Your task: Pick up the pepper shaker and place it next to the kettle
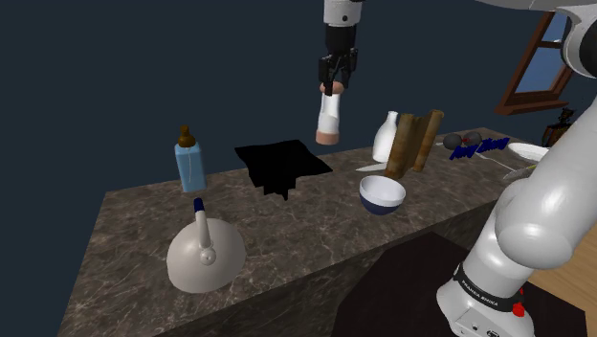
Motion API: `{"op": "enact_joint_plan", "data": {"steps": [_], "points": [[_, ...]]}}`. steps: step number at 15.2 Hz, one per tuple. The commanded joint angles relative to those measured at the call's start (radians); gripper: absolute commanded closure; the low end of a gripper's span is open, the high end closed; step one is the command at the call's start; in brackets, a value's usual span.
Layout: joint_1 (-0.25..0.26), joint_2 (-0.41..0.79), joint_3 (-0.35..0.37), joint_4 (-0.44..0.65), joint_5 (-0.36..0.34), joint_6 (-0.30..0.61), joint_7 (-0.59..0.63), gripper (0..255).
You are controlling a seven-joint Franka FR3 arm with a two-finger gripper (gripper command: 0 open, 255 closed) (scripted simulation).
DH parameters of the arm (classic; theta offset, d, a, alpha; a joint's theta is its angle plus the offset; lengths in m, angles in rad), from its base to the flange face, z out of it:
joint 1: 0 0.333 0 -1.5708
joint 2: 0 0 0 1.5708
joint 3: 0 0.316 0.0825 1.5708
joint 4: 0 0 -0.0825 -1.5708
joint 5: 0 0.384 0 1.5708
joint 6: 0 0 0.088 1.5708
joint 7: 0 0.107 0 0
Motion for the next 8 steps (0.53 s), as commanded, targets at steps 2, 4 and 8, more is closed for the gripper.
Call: {"op": "enact_joint_plan", "data": {"steps": [2, 4, 8], "points": [[0.032, -0.031, 0.042, -0.026, 0.009, -0.017, 0.073, 255], [0.052, -0.045, 0.07, -0.038, 0.016, -0.027, 0.12, 255], [0.091, -0.06, 0.128, -0.047, 0.031, -0.048, 0.214, 255]]}}
